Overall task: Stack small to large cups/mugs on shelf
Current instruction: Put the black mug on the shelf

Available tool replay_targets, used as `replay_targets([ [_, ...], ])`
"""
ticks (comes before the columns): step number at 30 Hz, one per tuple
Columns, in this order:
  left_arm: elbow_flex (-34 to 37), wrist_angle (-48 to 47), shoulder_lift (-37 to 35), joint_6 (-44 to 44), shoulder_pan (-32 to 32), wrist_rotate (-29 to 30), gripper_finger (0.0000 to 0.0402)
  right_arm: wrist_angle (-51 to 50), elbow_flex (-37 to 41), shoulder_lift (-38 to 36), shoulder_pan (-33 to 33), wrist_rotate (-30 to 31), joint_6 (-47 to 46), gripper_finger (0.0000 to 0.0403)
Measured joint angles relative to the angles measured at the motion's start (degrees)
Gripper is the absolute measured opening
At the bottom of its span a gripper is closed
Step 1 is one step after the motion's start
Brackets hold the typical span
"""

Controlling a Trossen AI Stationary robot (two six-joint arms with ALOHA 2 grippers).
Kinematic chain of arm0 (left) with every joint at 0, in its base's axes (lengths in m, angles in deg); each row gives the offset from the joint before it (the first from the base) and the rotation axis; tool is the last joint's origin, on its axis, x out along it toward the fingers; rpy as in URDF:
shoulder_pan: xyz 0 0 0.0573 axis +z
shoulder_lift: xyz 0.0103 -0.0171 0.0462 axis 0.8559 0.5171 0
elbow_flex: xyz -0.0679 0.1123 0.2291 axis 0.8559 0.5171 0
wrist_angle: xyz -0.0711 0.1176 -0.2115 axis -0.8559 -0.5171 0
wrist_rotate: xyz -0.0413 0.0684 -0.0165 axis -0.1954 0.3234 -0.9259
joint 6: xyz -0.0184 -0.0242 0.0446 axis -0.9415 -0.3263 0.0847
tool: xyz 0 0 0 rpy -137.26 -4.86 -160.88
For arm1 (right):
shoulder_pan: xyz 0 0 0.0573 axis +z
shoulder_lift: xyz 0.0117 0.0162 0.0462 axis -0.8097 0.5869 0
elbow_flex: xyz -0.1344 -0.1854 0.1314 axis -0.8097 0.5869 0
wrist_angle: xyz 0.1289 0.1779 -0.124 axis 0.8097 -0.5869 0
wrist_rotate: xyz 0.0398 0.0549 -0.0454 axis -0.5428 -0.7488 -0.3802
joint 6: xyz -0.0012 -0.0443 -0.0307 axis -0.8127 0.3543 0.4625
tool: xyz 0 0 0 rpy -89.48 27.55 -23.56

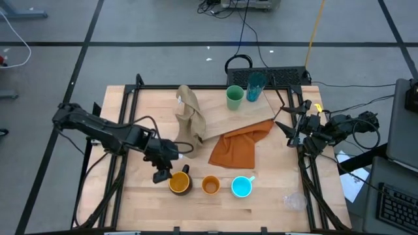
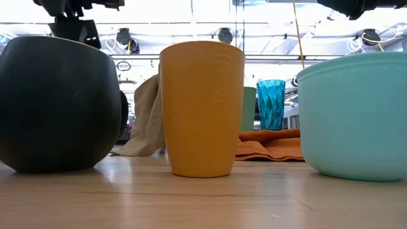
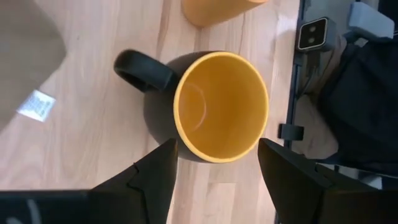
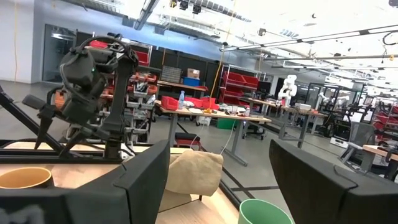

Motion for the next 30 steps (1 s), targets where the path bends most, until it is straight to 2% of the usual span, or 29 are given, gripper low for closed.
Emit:
replay_targets([
  [11, 0.0, 1.3, 1.5, -7.9, -0.1, 0.2, 0.0223, -0.5, 0.0, 0.0, 0.0, 0.0, 0.7, 0.0265],
  [21, 0.0, 2.2, 2.1, -19.8, -0.2, -1.0, 0.0223, -0.5, 0.0, 0.0, 0.0, 0.0, 3.5, 0.0265],
  [30, 0.0, 0.8, 2.4, -28.0, -2.0, 5.1, 0.0223, -2.1, 0.0, 0.0, 0.0, 0.1, 3.5, 0.0265],
])
